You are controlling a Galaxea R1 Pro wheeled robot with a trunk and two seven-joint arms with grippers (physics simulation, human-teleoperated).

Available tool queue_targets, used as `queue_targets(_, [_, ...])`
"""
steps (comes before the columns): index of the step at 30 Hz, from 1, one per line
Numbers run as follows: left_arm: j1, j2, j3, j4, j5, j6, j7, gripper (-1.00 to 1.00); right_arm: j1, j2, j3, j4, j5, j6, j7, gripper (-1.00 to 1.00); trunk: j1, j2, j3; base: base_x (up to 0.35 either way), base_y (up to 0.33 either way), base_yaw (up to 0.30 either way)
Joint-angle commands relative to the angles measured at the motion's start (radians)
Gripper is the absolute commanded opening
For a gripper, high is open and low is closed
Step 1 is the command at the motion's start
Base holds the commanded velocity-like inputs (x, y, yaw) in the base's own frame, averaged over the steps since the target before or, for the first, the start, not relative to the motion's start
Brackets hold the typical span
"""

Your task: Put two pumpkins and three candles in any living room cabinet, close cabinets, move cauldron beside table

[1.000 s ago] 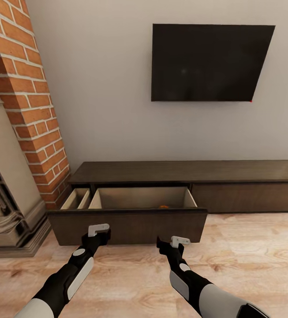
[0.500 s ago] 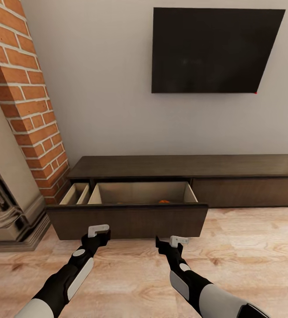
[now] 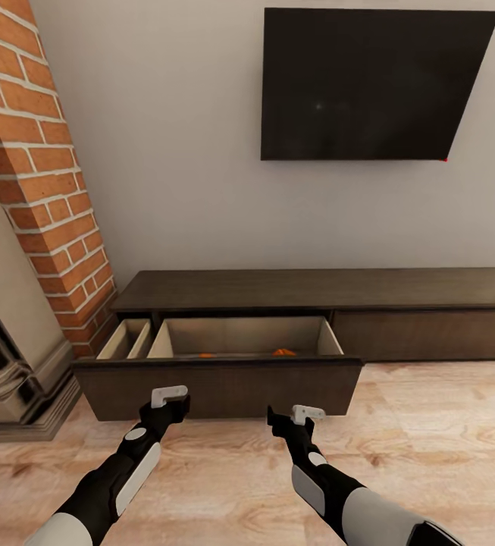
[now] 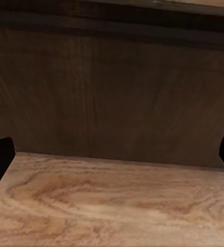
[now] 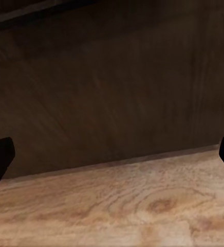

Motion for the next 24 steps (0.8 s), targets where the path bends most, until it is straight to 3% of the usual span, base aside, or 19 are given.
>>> queue_targets(1, [-0.001,0.002,-0.006,-0.002,0.008,0.003,0.009,1.00,-0.001,0.000,0.009,0.000,-0.004,-0.003,-0.007,1.00,0.000,0.000,-0.001,0.175,0.000,0.000])
queue_targets(13, [-0.001,0.002,-0.007,-0.002,0.011,0.002,0.009,1.00,-0.001,0.000,0.009,0.000,-0.006,-0.002,-0.007,1.00,0.000,0.000,-0.001,0.123,0.000,0.000])
queue_targets(24, [-0.001,0.002,-0.007,-0.001,0.014,0.004,0.009,1.00,-0.001,0.000,0.009,0.001,-0.006,-0.001,-0.007,1.00,0.001,-0.001,-0.009,0.017,0.000,0.000])
